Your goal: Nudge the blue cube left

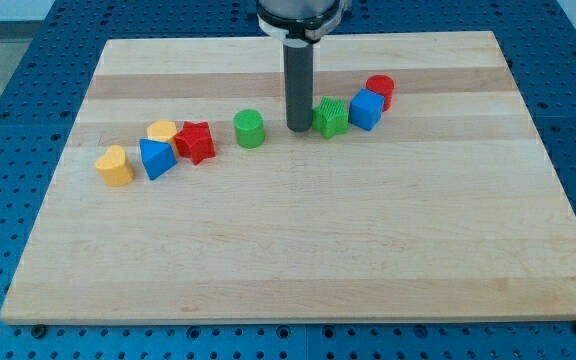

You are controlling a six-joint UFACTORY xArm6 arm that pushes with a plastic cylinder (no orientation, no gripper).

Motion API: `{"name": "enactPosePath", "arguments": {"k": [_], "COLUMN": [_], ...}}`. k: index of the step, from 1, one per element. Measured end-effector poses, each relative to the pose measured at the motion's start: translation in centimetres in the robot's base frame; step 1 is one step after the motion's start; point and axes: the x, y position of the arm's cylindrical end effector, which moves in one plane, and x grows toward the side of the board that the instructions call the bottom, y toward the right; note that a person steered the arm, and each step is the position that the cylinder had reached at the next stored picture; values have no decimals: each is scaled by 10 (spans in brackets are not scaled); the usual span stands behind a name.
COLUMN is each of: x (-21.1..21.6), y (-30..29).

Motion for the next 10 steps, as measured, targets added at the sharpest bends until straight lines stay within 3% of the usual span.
{"name": "enactPosePath", "arguments": {"k": [3, 5, 6, 8, 10], "x": [0, 6, 35, 41, 2], "y": [25, -14, -14, 82, 127]}}
